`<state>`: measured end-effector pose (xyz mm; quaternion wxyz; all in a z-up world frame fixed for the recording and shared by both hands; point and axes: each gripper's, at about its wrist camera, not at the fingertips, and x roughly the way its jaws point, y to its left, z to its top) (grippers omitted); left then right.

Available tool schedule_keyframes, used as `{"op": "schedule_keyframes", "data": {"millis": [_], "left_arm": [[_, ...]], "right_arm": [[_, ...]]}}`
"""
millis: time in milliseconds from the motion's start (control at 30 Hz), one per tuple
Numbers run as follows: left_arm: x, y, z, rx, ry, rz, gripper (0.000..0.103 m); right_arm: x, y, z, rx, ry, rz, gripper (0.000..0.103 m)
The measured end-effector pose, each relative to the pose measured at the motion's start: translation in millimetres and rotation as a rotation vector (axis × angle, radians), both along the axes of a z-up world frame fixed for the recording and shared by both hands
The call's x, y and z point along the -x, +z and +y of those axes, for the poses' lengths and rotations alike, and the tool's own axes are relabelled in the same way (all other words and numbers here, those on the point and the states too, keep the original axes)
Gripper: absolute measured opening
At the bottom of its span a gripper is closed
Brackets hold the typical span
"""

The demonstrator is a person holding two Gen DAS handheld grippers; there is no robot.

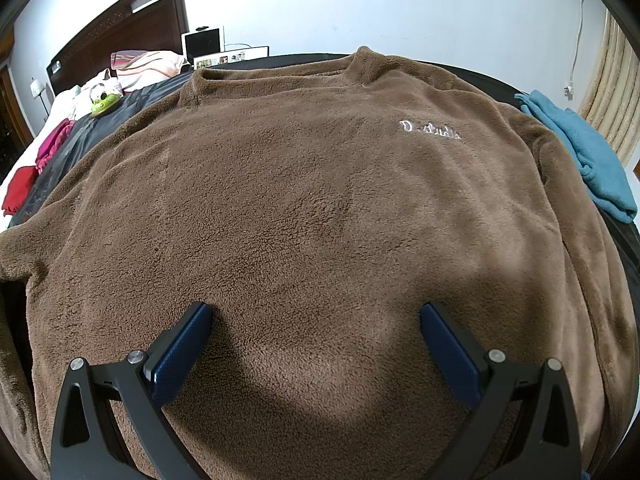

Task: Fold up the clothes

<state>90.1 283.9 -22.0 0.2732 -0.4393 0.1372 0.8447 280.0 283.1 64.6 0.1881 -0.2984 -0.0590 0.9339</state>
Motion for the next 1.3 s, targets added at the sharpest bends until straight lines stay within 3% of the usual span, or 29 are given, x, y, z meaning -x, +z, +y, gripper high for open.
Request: {"op": "schedule_keyframes", "data": {"millis": [333,567,900,1300], "left_arm": [[1.7,-0.7,0.0,0.001,0.0,0.001,0.103],[2.5,-1.0,-0.4,0.0,0.001,0.0,0.103],[2.0,-0.9,0.6,0.0,0.001,0.001,0.103],[1.9,-0.7,0.5,0.0,0.001,0.001,0.103]], "right_arm": [[0.0,-6.3,4.5,0.077,0.004,-0.044,0.103],[4.0,-5.9,10.4,0.079,-0.024,-0.079,0.103],[0.3,7.7,26.3,0.075,-0.067,-0.037,0.103],[6.0,-0.6,25.1,0.092,-0.059,-0.06,0.103]]}}
